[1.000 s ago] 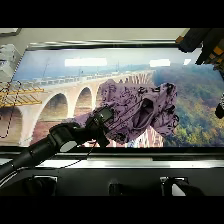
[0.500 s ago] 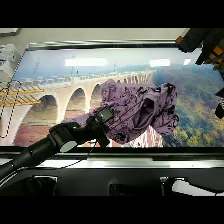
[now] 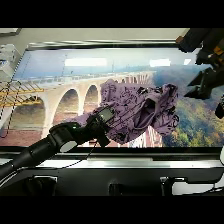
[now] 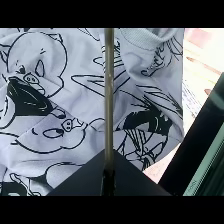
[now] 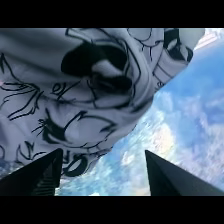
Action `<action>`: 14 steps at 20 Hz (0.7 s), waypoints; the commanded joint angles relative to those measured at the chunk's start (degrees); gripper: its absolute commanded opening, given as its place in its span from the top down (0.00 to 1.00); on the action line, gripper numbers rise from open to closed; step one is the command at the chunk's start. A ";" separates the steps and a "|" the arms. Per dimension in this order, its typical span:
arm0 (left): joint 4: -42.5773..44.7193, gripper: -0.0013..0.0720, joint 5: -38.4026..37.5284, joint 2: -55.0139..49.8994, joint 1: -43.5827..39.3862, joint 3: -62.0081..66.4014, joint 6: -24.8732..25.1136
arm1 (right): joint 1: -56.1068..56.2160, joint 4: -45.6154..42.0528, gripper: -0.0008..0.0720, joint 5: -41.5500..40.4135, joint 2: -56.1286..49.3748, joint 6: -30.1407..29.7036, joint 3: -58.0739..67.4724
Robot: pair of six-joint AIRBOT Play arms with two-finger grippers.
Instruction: Fold the clothes and pants, and hang the long-sleeved shirts on hangers.
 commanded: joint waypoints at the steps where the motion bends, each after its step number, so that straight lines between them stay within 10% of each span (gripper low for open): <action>1: 0.00 0.96 0.07 0.26 -0.04 0.00 0.61 | 3.69 -2.01 0.15 -3.39 -1.92 -6.21 0.02; 14: 0.00 0.96 0.09 0.48 -0.04 0.00 1.92 | 6.45 -1.97 0.14 -8.94 -4.31 -9.40 0.04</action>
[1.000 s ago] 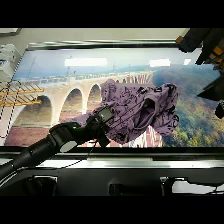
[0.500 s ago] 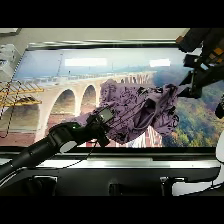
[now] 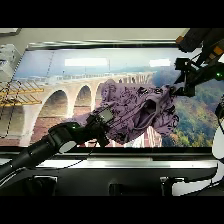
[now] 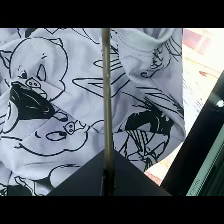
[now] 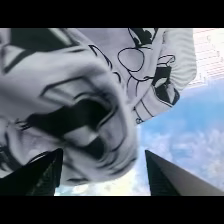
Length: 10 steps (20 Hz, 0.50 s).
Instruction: Fold the clothes and pants, and hang the long-sleeved shirts on hangers.
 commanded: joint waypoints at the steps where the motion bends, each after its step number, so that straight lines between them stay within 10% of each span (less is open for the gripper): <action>1: 0.00 0.96 0.02 0.09 -0.04 0.00 0.02 | 0.11 1.84 0.14 -1.31 -0.28 -0.74 0.04; 10: 3.61 0.96 1.44 1.64 0.24 0.02 0.15 | 1.22 2.99 0.23 5.46 -1.44 1.77 -1.79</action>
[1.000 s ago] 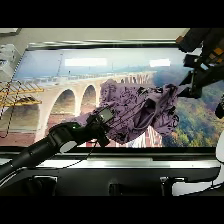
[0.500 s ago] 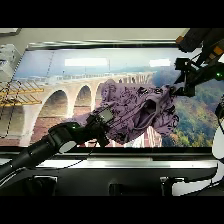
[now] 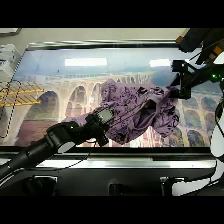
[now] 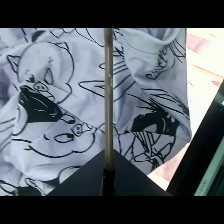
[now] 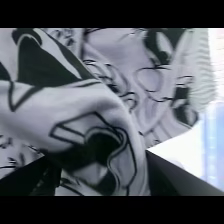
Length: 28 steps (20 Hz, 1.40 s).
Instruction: Fold the clothes and pants, and hang the long-sleeved shirts on hangers.
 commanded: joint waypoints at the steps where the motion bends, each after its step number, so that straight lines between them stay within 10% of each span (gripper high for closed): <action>1: 1.33 0.96 1.05 0.63 0.31 0.00 -0.07 | 0.55 0.63 0.25 2.10 -0.11 1.88 -0.63; 5: 1.36 0.96 5.29 0.55 2.67 0.00 -0.07 | 2.56 0.50 0.40 1.88 -0.15 4.09 -0.63; 8: 1.38 0.96 7.04 0.55 7.02 0.00 0.00 | 2.99 0.39 0.93 3.39 0.11 11.04 -0.63; 11: 3.13 0.94 11.21 0.42 12.04 0.00 0.83 | 2.99 0.63 0.93 3.28 1.20 12.83 -0.61; 15: 3.28 0.24 17.84 0.42 19.15 0.00 7.06 | 2.99 4.07 0.94 3.21 4.46 14.47 -0.61; 20: 3.26 0.17 33.18 1.29 30.64 0.31 10.27 | 2.99 7.32 0.94 2.93 11.15 20.63 -0.61; 24: 2.97 0.17 28.98 3.17 35.74 5.53 9.22 | 3.02 11.80 0.94 1.81 17.99 25.51 -0.59; 28: 2.62 0.17 8.48 4.85 35.32 10.14 -11.58 | 3.02 13.00 0.94 0.74 25.33 33.64 -0.59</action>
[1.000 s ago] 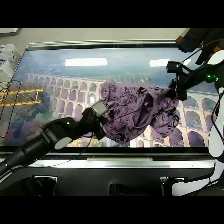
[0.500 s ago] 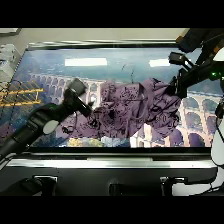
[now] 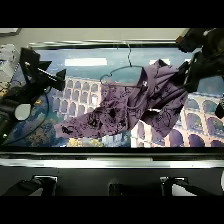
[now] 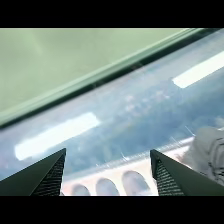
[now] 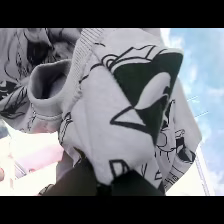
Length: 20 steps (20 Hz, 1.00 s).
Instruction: Fold the clothes and pants, and hang the long-sleeved shirts on hangers.
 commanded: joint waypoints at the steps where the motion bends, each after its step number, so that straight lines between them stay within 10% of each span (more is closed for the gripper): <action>1: -2.64 0.17 -18.03 1.46 0.09 3.39 -20.83 | 0.15 1.86 0.94 -1.95 6.54 9.27 0.04; 3: -12.59 0.17 -24.65 1.20 -2.16 3.45 -28.41 | 1.81 1.99 0.94 -3.04 9.29 14.56 0.07; 9: -36.17 0.18 -20.79 -4.61 -14.43 3.45 -28.24 | 13.25 -6.03 0.94 -3.80 11.15 24.68 0.07; 20: -44.22 0.19 -21.05 -3.56 -16.94 3.50 -24.24 | 14.67 -10.93 0.94 -6.45 11.13 27.65 0.04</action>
